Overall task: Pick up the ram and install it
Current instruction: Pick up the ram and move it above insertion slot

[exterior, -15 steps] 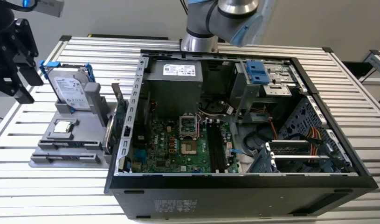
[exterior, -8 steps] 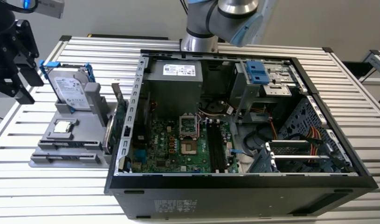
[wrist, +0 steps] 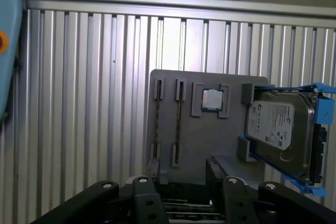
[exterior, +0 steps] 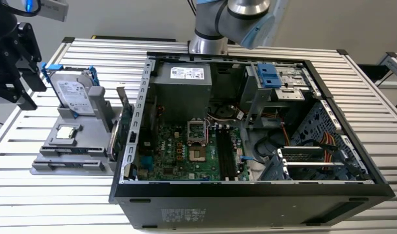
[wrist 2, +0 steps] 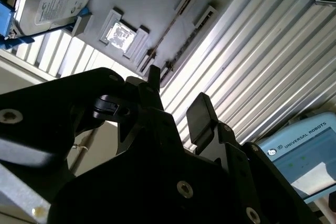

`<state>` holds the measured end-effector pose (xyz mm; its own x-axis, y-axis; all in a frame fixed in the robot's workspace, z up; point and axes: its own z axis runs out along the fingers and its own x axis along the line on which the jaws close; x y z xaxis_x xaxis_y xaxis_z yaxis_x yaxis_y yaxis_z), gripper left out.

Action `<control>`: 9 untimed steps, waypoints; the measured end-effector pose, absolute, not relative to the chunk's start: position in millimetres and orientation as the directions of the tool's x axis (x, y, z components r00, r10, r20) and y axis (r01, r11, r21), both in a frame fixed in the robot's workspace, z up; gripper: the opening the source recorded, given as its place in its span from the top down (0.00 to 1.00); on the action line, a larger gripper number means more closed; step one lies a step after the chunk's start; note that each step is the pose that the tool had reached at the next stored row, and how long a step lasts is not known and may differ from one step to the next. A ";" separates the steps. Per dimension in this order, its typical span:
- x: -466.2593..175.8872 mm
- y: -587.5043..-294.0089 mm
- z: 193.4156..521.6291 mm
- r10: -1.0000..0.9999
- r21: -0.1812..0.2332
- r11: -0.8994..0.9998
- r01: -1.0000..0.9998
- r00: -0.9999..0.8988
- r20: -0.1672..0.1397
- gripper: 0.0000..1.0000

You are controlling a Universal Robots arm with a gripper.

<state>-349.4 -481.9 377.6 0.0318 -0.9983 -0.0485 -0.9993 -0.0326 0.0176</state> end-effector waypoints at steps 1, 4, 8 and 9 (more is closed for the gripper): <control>-349.4 -481.9 377.0 -0.998 0.018 -0.033 -0.999 0.032 -0.048 0.00; -349.4 -481.8 374.8 -0.998 0.017 -0.032 -0.999 0.031 -0.049 0.00; -349.6 -481.6 372.1 -0.998 0.017 -0.030 -0.999 0.029 -0.049 0.00; -349.7 -481.7 371.6 -0.998 0.018 -0.029 -0.999 0.028 -0.048 0.00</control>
